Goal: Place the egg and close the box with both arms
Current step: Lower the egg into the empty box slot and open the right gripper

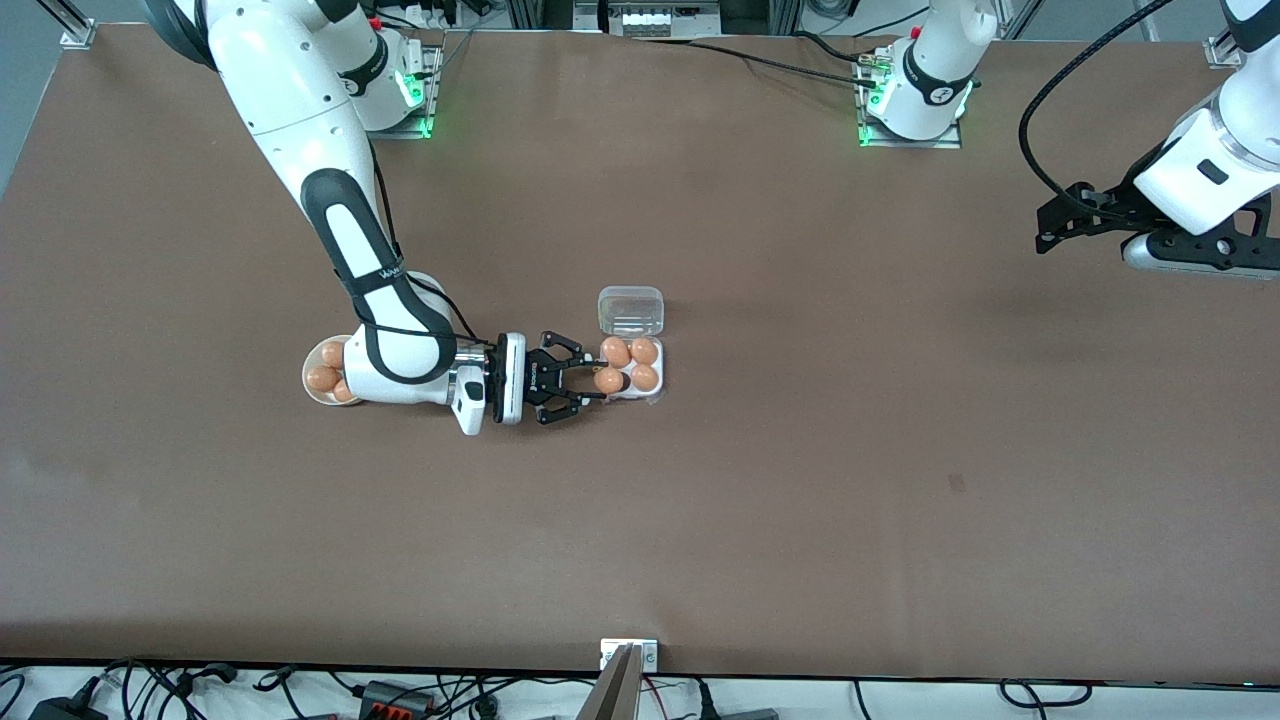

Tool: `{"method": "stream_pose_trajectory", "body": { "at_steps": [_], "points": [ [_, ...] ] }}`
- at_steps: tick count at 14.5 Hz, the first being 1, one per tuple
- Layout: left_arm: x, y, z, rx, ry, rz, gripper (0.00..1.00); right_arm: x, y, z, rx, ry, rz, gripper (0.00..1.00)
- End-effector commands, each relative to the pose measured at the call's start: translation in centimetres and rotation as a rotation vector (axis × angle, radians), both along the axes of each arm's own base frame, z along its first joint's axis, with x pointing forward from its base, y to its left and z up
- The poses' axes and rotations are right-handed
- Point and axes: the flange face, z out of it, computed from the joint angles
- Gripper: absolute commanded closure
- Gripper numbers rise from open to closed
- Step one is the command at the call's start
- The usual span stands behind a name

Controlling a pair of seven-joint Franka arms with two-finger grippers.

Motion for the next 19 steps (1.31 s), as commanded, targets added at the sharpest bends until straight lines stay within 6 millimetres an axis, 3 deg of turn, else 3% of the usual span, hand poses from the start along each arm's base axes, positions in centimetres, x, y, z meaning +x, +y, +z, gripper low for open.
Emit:
{"method": "stream_pose_trajectory", "body": {
  "at_steps": [1, 5, 19],
  "points": [
    [0.4, 0.1, 0.4, 0.014, 0.006, -0.016, 0.0, -0.6, 1.0, -1.7, 0.018, -0.196, -0.024, 1.0],
    [0.4, 0.1, 0.4, 0.014, 0.006, -0.019, 0.0, -1.1, 1.0, -3.7, 0.042, -0.235, -0.048, 1.0],
    [0.4, 0.1, 0.4, 0.014, 0.006, -0.018, 0.0, -1.9, 0.9, -5.0, 0.034, -0.219, -0.039, 1.0]
  ]
}}
